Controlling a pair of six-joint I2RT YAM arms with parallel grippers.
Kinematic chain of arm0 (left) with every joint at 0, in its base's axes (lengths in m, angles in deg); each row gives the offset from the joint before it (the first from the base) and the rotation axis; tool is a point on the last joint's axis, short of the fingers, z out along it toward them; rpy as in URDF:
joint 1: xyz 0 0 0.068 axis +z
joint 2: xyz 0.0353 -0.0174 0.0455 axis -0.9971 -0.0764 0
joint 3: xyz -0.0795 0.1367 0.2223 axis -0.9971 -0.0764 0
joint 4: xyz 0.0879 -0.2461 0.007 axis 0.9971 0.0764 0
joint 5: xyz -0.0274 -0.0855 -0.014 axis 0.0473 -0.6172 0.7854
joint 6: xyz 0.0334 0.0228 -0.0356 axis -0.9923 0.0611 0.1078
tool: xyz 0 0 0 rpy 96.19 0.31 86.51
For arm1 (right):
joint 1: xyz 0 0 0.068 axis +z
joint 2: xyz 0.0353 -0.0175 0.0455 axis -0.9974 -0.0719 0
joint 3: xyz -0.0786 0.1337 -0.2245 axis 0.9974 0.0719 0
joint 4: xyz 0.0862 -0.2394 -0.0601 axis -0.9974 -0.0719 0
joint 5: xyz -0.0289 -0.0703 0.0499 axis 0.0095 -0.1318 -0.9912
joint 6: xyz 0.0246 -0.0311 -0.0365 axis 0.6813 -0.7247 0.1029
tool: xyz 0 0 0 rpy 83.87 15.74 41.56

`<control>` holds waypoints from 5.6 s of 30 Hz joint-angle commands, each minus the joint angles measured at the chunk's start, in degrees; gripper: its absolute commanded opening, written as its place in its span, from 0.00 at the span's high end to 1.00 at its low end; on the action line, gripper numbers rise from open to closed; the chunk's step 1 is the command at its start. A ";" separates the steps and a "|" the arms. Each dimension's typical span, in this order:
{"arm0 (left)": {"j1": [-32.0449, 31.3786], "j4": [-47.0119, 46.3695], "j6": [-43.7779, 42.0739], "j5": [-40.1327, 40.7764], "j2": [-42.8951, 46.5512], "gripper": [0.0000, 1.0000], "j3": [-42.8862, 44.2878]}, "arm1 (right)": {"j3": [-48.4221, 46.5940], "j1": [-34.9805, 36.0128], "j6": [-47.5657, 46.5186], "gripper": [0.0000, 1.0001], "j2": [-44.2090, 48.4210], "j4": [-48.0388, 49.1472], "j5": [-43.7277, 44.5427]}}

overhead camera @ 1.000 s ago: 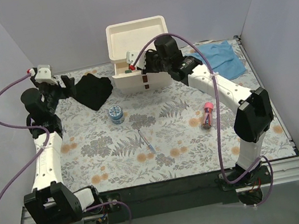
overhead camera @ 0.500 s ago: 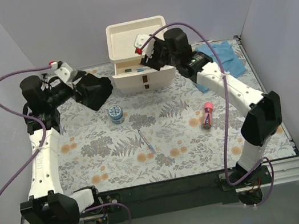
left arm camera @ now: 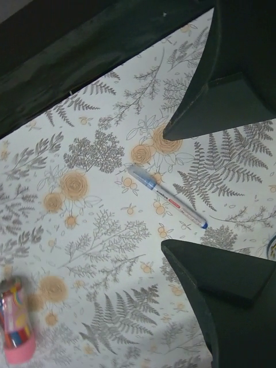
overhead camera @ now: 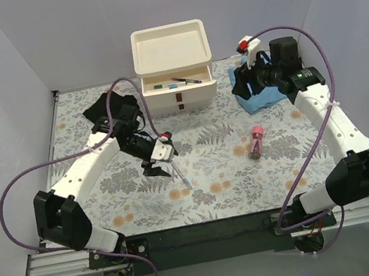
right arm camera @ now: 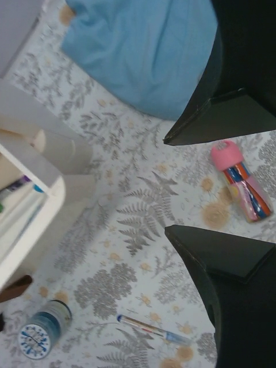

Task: Sort the stationery into containers
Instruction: Pick up the pen from the center of the board, then place the pen in the drawer, then close the drawer in the storage box.

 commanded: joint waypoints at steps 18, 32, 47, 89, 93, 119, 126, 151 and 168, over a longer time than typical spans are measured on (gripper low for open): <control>-10.89 -3.79 -13.10 16.26 -17.87 0.52 0.97 | 10.52 -3.86 1.03 0.35 11.23 -2.97 -3.65; -11.06 -10.21 -12.39 19.69 -25.78 0.58 1.50 | 11.22 -5.88 1.56 0.36 9.12 -2.00 -4.62; -11.15 -11.26 -12.04 20.48 -27.37 1.00 -0.09 | 10.52 -6.85 2.44 0.36 7.28 -1.30 -4.36; -6.14 -49.14 30.59 32.70 -22.97 1.00 30.59 | 16.49 -10.63 4.28 0.36 12.81 1.51 -1.19; -5.97 -53.26 30.67 33.75 -22.71 0.75 28.22 | 17.11 -10.72 4.37 0.36 13.34 1.60 -1.54; 16.53 -79.47 92.62 54.35 1.81 1.00 -7.81 | 15.36 15.12 -6.70 0.99 -0.26 27.18 0.04; 16.45 -79.54 101.59 31.50 3.22 1.00 -14.76 | 9.21 17.32 -5.92 0.99 -8.01 32.62 4.08; 16.62 -87.64 106.97 18.02 -12.52 1.00 -6.06 | 1.12 17.23 -10.66 0.99 -16.19 36.14 17.70; 15.66 -91.24 107.23 17.57 -14.44 1.00 -5.54 | -4.76 16.79 -11.80 0.99 -21.90 40.00 21.92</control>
